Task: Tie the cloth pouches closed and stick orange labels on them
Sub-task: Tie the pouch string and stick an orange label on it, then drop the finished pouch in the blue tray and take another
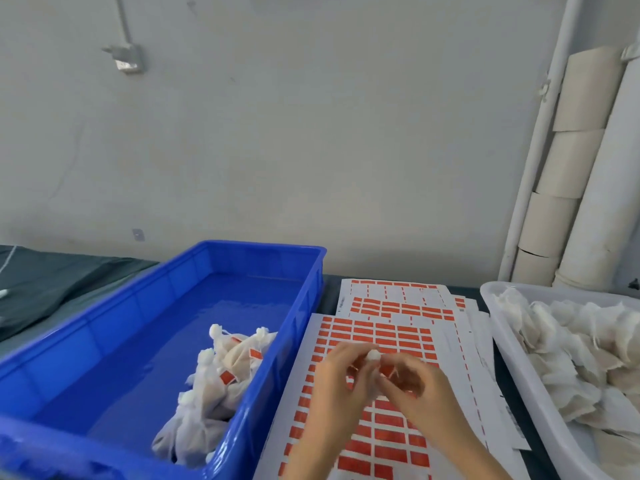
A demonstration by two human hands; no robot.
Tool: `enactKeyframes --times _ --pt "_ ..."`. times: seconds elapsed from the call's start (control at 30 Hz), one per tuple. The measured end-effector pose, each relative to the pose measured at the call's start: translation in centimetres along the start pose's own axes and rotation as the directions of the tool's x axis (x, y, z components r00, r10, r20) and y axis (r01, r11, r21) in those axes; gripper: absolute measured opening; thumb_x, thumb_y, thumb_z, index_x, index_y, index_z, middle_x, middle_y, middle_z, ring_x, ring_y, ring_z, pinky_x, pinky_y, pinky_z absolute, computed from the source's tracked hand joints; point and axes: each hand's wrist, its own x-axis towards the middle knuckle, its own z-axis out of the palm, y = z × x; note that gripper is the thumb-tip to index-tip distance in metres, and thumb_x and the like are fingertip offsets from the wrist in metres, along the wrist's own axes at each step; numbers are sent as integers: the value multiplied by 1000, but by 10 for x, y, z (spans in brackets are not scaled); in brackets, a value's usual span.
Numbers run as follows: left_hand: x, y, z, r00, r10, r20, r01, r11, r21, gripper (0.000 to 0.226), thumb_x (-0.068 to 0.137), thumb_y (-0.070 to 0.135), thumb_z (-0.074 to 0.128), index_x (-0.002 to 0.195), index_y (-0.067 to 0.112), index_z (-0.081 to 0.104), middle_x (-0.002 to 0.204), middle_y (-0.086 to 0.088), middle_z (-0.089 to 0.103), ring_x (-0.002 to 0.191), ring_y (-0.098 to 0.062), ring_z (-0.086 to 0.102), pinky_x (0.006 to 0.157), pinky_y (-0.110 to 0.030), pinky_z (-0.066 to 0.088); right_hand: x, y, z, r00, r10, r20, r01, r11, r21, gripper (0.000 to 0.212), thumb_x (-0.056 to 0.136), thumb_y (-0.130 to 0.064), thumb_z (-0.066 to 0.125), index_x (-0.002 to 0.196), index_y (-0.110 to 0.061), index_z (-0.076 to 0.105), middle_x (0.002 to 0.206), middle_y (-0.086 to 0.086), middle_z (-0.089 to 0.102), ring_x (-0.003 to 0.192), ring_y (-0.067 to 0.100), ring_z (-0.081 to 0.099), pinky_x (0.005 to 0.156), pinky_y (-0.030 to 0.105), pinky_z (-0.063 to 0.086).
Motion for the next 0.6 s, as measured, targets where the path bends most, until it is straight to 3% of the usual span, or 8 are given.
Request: enactKeyframes --times 0.1,0.2,0.3,0.47,0.6 --pt "4 27 -48 993 114 -3 -113 986 119 17 88 20 66 98 34 66 93 19 65 93 6 59 78 -8 48 6 -43 20 989 -146 -12 146 989 -22 22 77 -31 73 81 -47 58 74 -30 62 80 -8 63 61 3 47" --pt "9 49 -101 988 147 -40 -137 971 198 20 83 19 71 100 29 69 87 17 70 86 6 64 76 -6 48 15 -83 46 965 -260 22 259 965 44 5 78 -47 62 80 -43 59 73 -25 62 80 -8 62 63 5 48" --pt "16 52 -146 998 35 -46 -20 956 292 3 83 31 71 86 32 72 78 19 71 77 2 67 68 -11 51 28 -102 79 950 -306 60 303 951 61 12 85 -45 65 83 -33 64 71 -18 63 76 -2 63 63 11 51" --pt "19 20 -184 981 -168 -94 192 872 451 12 83 19 71 75 28 73 70 14 71 70 1 66 62 -11 48 40 -103 128 967 -216 135 208 976 66 23 83 -52 66 85 -29 68 71 -18 63 73 -1 63 64 14 53" --pt "19 -5 -177 949 -276 -151 313 773 552 17 86 22 65 73 13 69 70 -1 70 67 -17 63 71 -38 53 35 -97 139 962 -170 213 162 985 58 28 86 -52 62 101 -29 67 88 -12 69 78 0 64 68 13 54"
